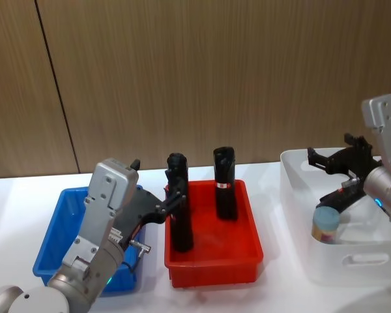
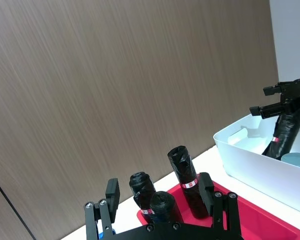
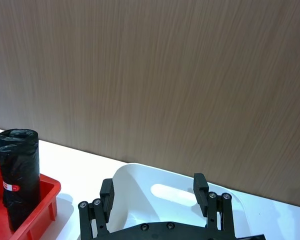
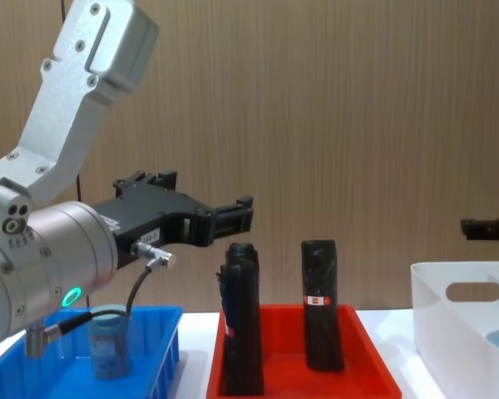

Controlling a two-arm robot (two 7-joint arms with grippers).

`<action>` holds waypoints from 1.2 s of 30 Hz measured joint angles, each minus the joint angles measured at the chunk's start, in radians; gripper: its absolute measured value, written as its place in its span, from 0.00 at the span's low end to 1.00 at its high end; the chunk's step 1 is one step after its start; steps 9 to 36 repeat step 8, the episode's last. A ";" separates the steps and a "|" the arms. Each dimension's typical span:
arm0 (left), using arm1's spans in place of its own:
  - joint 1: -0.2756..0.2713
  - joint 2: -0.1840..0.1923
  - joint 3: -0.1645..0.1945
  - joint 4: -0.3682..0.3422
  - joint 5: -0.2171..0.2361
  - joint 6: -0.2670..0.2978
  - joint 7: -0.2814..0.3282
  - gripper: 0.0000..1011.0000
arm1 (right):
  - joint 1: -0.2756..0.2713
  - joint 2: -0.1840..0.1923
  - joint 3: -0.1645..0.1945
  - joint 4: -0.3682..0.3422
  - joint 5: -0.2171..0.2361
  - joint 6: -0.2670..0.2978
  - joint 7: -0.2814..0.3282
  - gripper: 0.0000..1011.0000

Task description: Pick the cotton swabs from the blue box and place them into the white box.

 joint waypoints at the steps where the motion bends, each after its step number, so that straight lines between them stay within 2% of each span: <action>1: 0.000 0.000 0.000 0.000 0.000 0.000 0.000 0.99 | -0.001 0.000 0.000 -0.001 0.000 0.000 0.000 0.99; 36: 0.000 0.000 0.000 0.000 0.000 0.000 0.000 0.99 | -0.005 0.002 0.002 -0.006 0.005 0.001 0.002 0.99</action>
